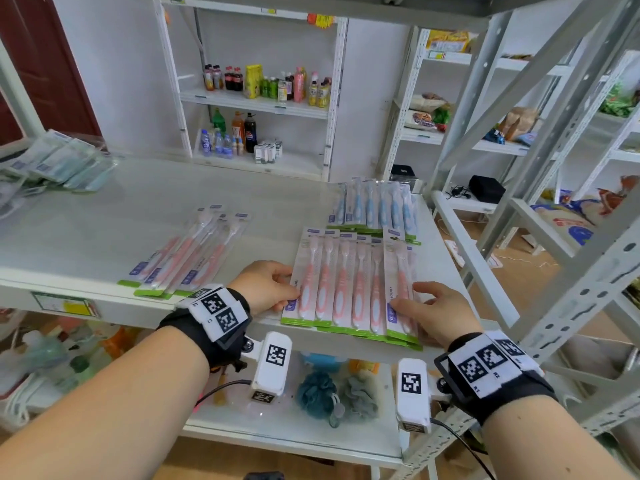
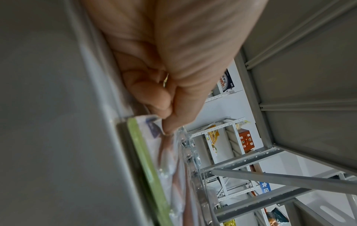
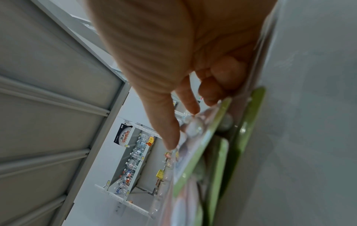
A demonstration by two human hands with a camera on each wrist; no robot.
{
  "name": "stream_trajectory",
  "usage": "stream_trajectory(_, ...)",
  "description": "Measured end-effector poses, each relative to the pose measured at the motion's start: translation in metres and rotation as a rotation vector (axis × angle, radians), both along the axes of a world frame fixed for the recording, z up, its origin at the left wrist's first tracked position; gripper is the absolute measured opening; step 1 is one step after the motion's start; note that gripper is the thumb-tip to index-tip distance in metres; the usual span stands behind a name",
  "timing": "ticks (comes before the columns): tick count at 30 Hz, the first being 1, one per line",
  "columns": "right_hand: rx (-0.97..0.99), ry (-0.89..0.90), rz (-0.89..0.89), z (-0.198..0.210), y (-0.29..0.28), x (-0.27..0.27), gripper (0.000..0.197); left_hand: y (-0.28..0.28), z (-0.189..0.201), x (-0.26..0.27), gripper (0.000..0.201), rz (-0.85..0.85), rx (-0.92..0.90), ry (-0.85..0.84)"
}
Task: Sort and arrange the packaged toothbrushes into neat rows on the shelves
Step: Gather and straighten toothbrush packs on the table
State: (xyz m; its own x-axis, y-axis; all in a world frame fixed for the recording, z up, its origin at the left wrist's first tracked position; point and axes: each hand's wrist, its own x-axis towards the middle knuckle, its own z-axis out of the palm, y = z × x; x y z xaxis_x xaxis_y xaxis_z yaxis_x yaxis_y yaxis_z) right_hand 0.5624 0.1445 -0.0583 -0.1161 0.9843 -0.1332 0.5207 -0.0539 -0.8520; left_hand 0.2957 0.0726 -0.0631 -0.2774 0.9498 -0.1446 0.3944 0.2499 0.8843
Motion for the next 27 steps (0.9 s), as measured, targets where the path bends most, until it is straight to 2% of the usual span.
stream_trajectory(5, -0.044, 0.037, -0.046, 0.008, -0.001, -0.003, 0.060, -0.001, 0.002, -0.003, 0.045, 0.004, -0.042, -0.042)
stream_trajectory(8, 0.011, 0.012, -0.077, 0.017, -0.001, -0.010, 0.060, -0.002, 0.006, -0.007, 0.047, -0.028, -0.065, -0.101)
stream_trajectory(11, 0.113, -0.012, -0.068, 0.029, -0.003, -0.029, 0.059, -0.009, 0.012, -0.020, 0.039, -0.028, -0.019, -0.160)
stream_trajectory(15, 0.190, -0.001, 0.016, 0.041, -0.014, -0.074, 0.052, -0.026, 0.025, -0.061, 0.026, 0.079, 0.084, -0.119)
stream_trajectory(19, 0.163, -0.032, 0.127, 0.044, -0.030, -0.128, 0.049, -0.044, 0.030, -0.119, 0.022, 0.316, 0.180, 0.079)
stream_trajectory(21, 0.120, -0.028, 0.175, 0.043, -0.038, -0.153, 0.047, -0.052, 0.028, -0.145, 0.022, 0.368, 0.153, 0.213)
stream_trajectory(24, 0.060, 0.007, 0.205, 0.039, -0.048, -0.189, 0.043, -0.061, 0.023, -0.170, 0.027, 0.282, -0.003, 0.393)
stream_trajectory(27, 0.019, 0.051, 0.209, 0.035, -0.056, -0.220, 0.039, -0.061, 0.016, -0.178, 0.058, 0.182, -0.147, 0.508)
